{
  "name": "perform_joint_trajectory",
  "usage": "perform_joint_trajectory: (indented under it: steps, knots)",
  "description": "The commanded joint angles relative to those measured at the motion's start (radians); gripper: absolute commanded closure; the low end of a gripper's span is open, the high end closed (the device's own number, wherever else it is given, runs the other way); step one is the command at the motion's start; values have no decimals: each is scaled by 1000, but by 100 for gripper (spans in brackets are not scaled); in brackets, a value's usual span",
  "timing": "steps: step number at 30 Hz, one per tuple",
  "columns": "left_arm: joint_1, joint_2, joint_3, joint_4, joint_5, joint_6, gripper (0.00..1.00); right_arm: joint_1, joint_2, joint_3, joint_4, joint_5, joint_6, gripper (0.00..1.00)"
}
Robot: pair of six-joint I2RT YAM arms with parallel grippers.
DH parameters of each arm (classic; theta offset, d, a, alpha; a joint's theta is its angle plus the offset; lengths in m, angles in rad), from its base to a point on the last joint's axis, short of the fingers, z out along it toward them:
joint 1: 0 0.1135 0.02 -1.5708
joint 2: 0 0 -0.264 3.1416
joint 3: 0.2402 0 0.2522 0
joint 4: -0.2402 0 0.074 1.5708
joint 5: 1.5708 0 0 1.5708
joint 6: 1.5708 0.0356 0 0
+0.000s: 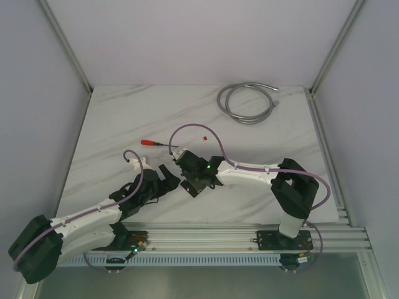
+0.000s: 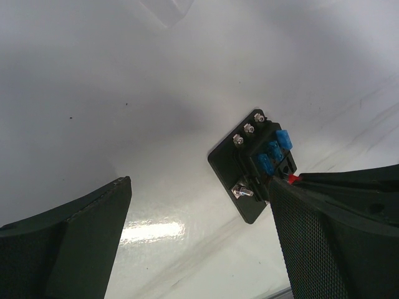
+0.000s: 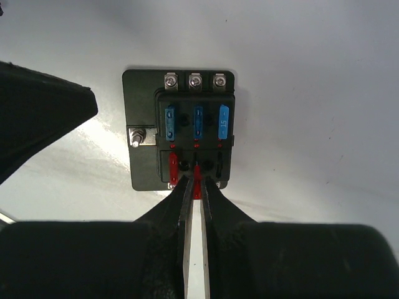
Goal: Snap on the fuse box
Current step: Install the fuse at the fuse box base.
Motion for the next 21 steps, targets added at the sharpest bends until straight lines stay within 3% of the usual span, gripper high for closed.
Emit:
perform_joint_trajectory:
  steps: [1, 10, 15, 21]
  knots:
    - [4, 8, 5, 19, 6, 2, 0, 11, 7, 33, -37, 9, -23, 100]
    - [4, 7, 5, 23, 14, 1, 0, 12, 56, 59, -47, 1, -21, 88]
    - [4, 6, 6, 23, 18, 1, 0, 14, 45, 65, -45, 7, -17, 74]
    - [4, 7, 7, 26, 19, 1, 0, 15, 8, 53, -23, 3, -10, 69]
